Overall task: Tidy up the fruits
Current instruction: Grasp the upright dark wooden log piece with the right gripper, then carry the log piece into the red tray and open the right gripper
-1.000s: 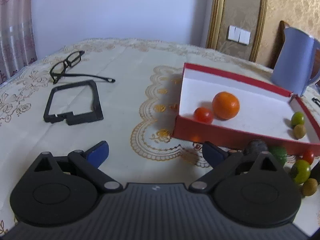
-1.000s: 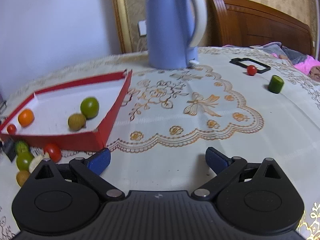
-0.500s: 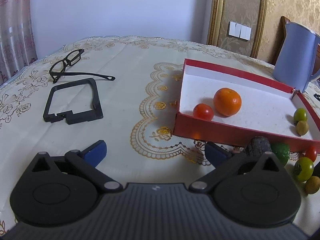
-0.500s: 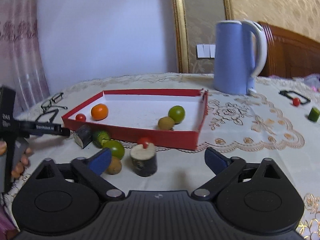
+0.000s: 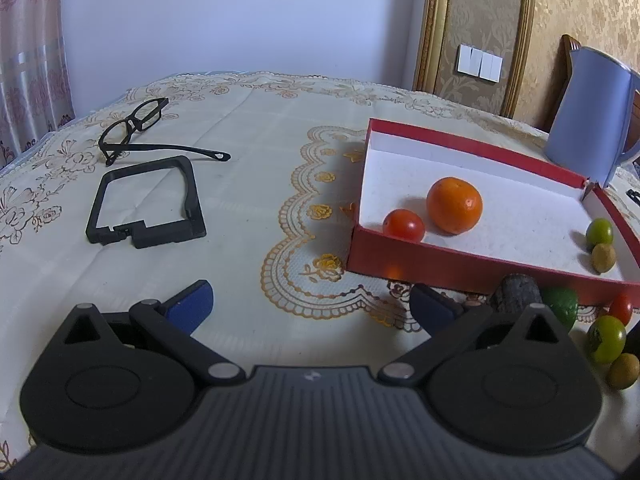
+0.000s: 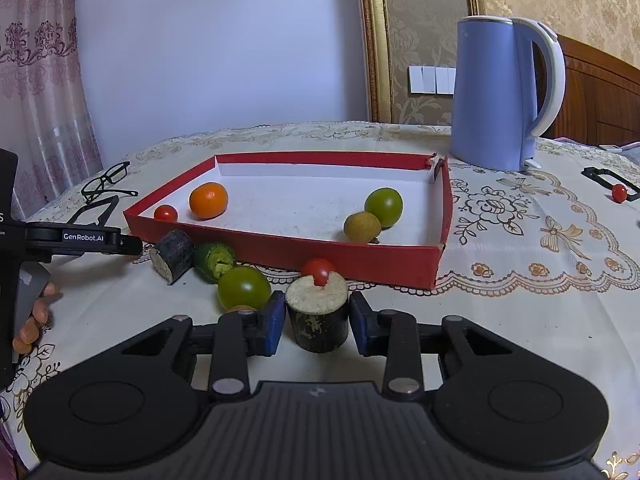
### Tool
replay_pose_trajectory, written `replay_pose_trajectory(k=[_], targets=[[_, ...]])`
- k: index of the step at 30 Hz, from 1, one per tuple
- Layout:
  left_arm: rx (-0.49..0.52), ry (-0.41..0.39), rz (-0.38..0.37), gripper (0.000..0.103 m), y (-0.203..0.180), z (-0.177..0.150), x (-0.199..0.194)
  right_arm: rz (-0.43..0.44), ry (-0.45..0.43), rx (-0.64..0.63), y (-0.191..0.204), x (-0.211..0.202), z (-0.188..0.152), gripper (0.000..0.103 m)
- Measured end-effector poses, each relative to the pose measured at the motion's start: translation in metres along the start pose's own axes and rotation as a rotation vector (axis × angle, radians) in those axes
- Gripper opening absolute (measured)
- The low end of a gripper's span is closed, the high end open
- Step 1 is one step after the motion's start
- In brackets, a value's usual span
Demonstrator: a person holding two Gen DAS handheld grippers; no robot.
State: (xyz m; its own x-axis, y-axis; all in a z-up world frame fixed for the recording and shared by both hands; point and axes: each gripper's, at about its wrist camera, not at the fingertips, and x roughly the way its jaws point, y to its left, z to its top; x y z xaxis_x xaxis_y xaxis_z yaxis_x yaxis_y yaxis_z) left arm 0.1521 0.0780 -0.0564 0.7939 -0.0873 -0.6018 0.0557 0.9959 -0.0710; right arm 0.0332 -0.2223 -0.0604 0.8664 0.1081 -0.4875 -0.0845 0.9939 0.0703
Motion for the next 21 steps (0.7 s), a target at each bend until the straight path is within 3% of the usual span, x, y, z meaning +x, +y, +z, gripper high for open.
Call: replay_pose_trajectory(k=[7,13,21], targets=[[-0.002,-0.001,-0.002,0.103,0.001,0.0,0.0,0.01,-0.045,-0.01,0.001,-0.009,0.002,0.033],[-0.003,-0.001,-0.003,0.103,0.001,0.0,0.0,0.017,-0.124,-0.027,0.001,-0.019,0.026,0.033],[-0.009,-0.004,-0.008,0.103,0.002,0.0,-0.001,0.015,-0.093,-0.018,-0.006,0.042,0.07,0.033]])
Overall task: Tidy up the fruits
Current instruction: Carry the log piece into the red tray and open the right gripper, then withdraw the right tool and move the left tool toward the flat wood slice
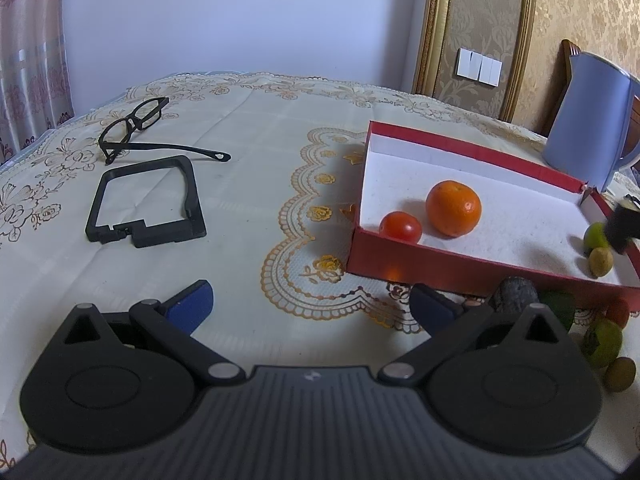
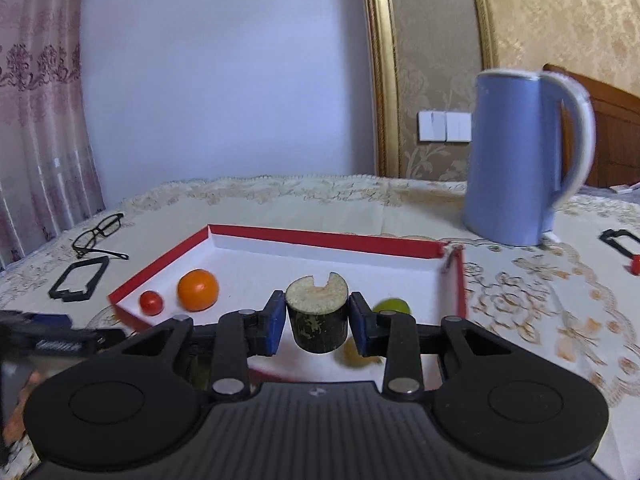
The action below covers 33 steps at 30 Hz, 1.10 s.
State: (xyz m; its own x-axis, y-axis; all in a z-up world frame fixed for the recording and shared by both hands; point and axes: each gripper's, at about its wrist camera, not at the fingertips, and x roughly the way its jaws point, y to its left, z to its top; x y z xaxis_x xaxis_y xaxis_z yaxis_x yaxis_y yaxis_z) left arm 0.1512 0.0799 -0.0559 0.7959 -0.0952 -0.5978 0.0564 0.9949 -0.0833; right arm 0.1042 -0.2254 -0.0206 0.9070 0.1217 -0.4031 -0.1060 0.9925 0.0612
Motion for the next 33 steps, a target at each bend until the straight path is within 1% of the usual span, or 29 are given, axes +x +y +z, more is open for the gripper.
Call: replay_pose_trajectory(k=[5,9,14,18,21,22,23,24,26,29,33], targets=[[-0.004,-0.002,-0.003,0.103,0.001,0.0,0.0,-0.011,0.057,-0.011,0.001,0.04,0.004,0.033],[-0.006,-0.002,-0.005,0.103,0.001,0.0,0.0,-0.017,0.097,-0.02,0.004,0.062,0.003,0.033],[-0.004,-0.002,-0.003,0.103,0.0,0.0,0.0,-0.023,0.128,-0.032,0.008,0.072,-0.001,0.033],[-0.004,-0.002,-0.004,0.103,0.0,0.0,0.0,-0.028,0.126,-0.038,0.008,0.072,-0.001,0.034],[-0.001,0.0,-0.001,0.103,0.0,0.0,0.0,-0.015,0.126,-0.03,0.006,0.071,-0.001,0.036],[-0.001,0.0,-0.001,0.103,0.0,0.0,0.0,-0.009,0.124,-0.029,0.005,0.069,-0.001,0.039],[-0.001,0.0,-0.001,0.103,0.0,0.0,0.0,-0.006,0.115,-0.028,0.005,0.066,0.0,0.048],[-0.001,0.0,0.0,0.103,0.0,0.0,0.0,-0.009,0.103,-0.03,0.005,0.059,0.0,0.061],[0.001,0.001,0.001,0.103,0.0,0.0,0.001,-0.018,0.065,-0.041,0.006,0.041,0.0,0.071],[0.005,0.002,0.004,0.103,-0.001,0.0,0.001,-0.031,0.02,-0.06,0.002,0.004,-0.005,0.071],[0.005,0.003,0.004,0.103,-0.001,0.0,0.001,-0.076,0.032,-0.043,-0.016,-0.033,-0.023,0.071]])
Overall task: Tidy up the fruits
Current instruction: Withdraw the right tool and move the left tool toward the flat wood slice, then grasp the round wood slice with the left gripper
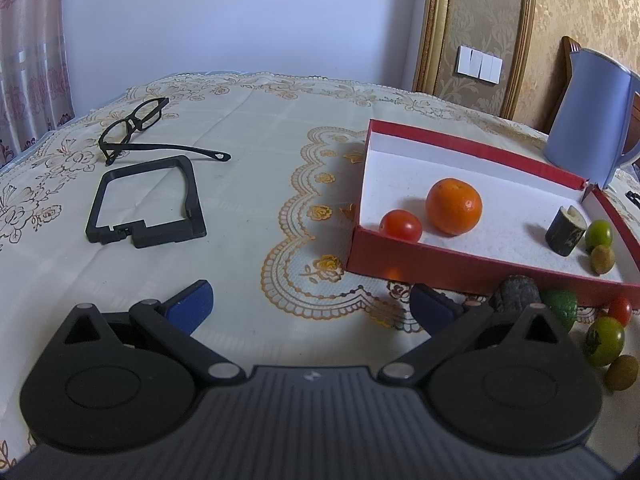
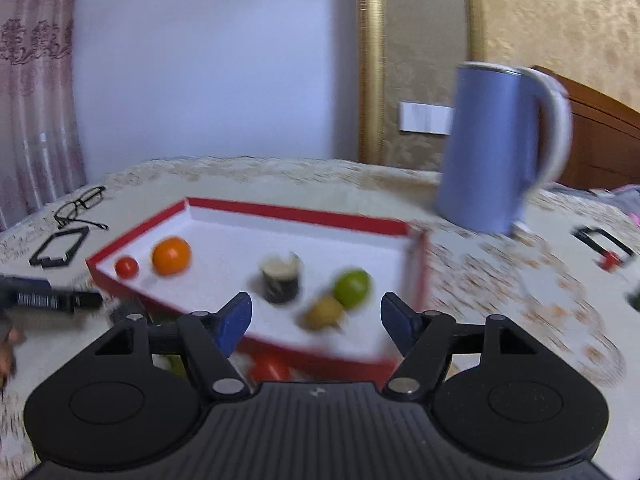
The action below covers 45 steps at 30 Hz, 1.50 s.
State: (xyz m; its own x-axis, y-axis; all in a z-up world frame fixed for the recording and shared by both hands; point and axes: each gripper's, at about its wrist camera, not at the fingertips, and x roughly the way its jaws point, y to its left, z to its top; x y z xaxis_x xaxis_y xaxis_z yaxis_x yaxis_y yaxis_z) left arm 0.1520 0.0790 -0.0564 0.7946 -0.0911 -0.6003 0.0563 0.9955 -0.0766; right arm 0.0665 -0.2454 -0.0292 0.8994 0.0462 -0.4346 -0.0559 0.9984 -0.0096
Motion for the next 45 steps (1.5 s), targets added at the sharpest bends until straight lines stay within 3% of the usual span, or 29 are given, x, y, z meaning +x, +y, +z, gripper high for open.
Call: replay_pose_trajectory(k=[4,8,12,15,18,22,26,30,36,38,42,44,45], targets=[[0.016,0.007,0.013,0.103,-0.003,0.0,0.002,-0.085,0.03,0.023,-0.023,-0.019,-0.023,0.071],[0.053,0.022,0.043,0.103,-0.009,0.0,0.004,-0.175,0.103,0.067,-0.045,-0.012,-0.037,0.071],[0.048,0.021,0.039,0.103,-0.008,0.0,0.004,-0.183,0.142,0.158,-0.063,-0.004,-0.039,0.075],[0.026,0.009,0.023,0.103,-0.004,0.0,0.001,-0.202,0.154,0.157,-0.065,0.003,-0.038,0.086],[0.015,-0.039,-0.005,0.103,-0.003,-0.005,-0.015,-0.202,0.172,0.134,-0.062,0.008,-0.038,0.089],[0.11,-0.116,-0.143,0.103,-0.024,-0.009,-0.046,-0.197,0.177,0.129,-0.06,0.009,-0.039,0.091],[0.26,-0.156,-0.174,0.103,-0.059,-0.013,-0.055,-0.198,0.177,0.128,-0.058,0.008,-0.039,0.091],[0.32,-0.132,-0.176,0.103,-0.079,-0.014,-0.046,-0.198,0.177,0.128,-0.059,0.008,-0.04,0.091],[0.292,-0.086,-0.183,0.102,-0.077,-0.012,-0.027,-0.196,0.176,0.131,-0.059,0.009,-0.04,0.091],[0.273,-0.057,-0.198,0.081,-0.073,-0.011,-0.022,-0.195,0.175,0.132,-0.059,0.009,-0.04,0.091],[0.246,-0.03,-0.249,0.073,-0.064,-0.014,-0.018,-0.194,0.175,0.133,-0.059,0.009,-0.04,0.092],[0.253,-0.026,-0.264,0.058,-0.064,-0.016,-0.017,-0.193,0.174,0.133,-0.06,0.009,-0.04,0.092],[0.259,-0.022,-0.276,0.056,-0.065,-0.017,-0.017,-0.194,0.174,0.133,-0.06,0.009,-0.04,0.092]])
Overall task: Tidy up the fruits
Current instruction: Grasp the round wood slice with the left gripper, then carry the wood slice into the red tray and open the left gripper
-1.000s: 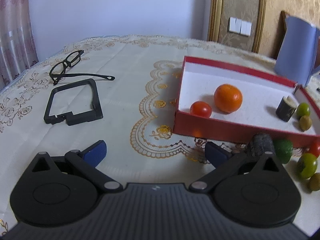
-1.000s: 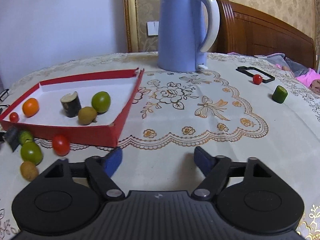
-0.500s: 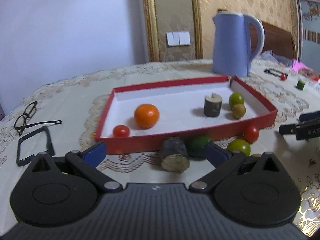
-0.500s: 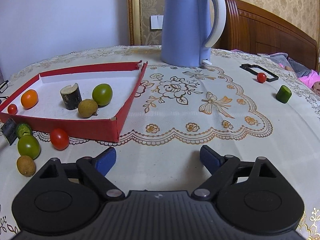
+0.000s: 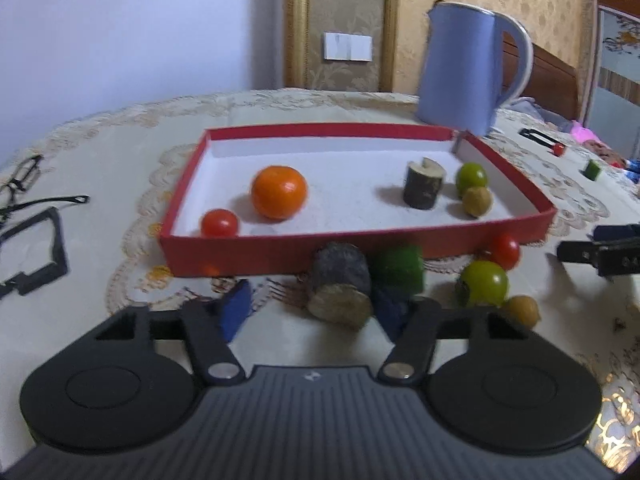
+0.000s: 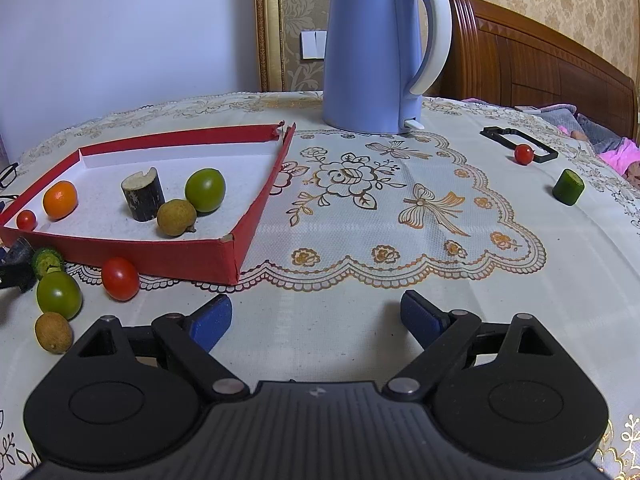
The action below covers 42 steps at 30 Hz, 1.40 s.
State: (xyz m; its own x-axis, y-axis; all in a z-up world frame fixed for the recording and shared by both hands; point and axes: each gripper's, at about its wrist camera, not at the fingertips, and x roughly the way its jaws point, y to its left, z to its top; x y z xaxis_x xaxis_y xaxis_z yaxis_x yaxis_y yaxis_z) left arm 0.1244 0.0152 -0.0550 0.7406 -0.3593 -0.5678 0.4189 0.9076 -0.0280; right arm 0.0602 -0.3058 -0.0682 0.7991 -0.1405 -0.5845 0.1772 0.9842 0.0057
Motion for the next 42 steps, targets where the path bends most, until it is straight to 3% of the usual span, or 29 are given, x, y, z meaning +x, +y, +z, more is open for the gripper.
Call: replay_pose_trajectory(k=[1,5,13,21,27,34,42], targets=[[0.011,-0.001,0.007,0.054,-0.002,0.0,0.0,0.0,0.0,0.0,0.0,0.0,0.0,0.092],[0.047,-0.003,-0.016,0.031,-0.009,0.0,0.0,0.001,-0.001,0.002,0.001,0.0,0.0,0.092],[0.046,-0.032,-0.014,0.031,-0.014,0.004,-0.011,0.001,0.0,0.0,0.0,0.0,0.0,0.092],[0.003,-0.11,-0.026,0.03,-0.011,0.036,-0.022,0.001,0.0,0.0,0.0,0.0,0.0,0.092],[0.003,-0.105,-0.018,0.03,-0.015,0.056,-0.001,0.001,0.0,0.0,0.0,0.0,0.0,0.092],[-0.031,-0.038,-0.013,0.029,-0.017,0.063,0.04,0.003,-0.001,0.0,-0.001,0.0,0.0,0.092],[-0.003,-0.051,0.004,0.029,-0.024,0.063,0.04,0.005,-0.001,0.001,-0.002,0.001,0.0,0.092]])
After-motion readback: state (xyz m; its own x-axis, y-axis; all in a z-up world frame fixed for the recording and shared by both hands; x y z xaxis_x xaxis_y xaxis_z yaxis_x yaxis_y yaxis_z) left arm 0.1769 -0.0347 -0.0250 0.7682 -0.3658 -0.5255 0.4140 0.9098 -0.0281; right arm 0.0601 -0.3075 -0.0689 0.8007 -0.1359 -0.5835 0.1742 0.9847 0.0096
